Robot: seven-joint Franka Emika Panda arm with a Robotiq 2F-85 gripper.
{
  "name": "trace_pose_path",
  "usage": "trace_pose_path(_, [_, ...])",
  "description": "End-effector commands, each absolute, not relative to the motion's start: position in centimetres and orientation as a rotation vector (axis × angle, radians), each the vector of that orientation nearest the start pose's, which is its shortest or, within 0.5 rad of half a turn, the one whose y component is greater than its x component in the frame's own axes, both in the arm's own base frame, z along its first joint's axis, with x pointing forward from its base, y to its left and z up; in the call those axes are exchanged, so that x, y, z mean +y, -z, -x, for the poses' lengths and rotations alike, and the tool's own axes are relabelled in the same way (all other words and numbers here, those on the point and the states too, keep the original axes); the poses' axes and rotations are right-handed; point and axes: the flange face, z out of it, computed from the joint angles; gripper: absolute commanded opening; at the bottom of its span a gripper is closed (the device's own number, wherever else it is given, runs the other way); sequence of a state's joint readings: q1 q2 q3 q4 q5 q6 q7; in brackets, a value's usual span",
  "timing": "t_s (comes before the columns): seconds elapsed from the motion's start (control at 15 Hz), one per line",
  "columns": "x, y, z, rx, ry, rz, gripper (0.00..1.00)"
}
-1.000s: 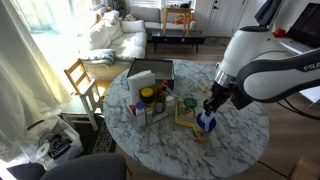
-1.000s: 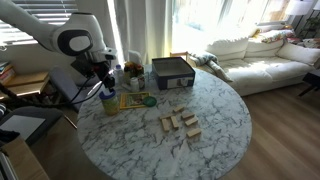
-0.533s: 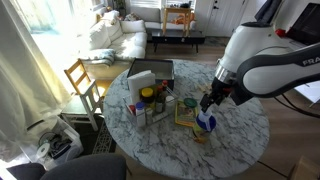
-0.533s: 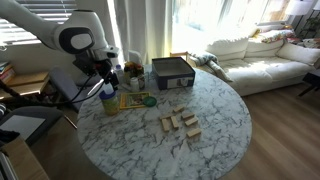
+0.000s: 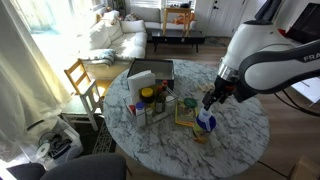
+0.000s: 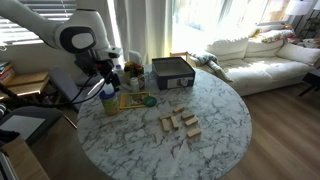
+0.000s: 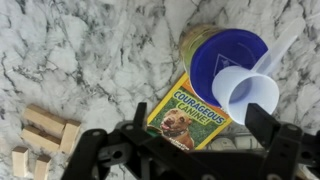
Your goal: Pick up the yellow can with a blue lid and put it on the yellow can without the lid and then pick up the measuring cup and put it on top of the stacked yellow cans
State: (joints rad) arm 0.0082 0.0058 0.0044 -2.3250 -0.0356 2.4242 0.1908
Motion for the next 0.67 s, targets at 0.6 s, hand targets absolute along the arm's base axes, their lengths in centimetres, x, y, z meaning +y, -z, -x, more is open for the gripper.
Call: trace_pose_path(0.6, [1.9, -47.6, -47.0, 0.309, 0.019, 3.017, 1.0])
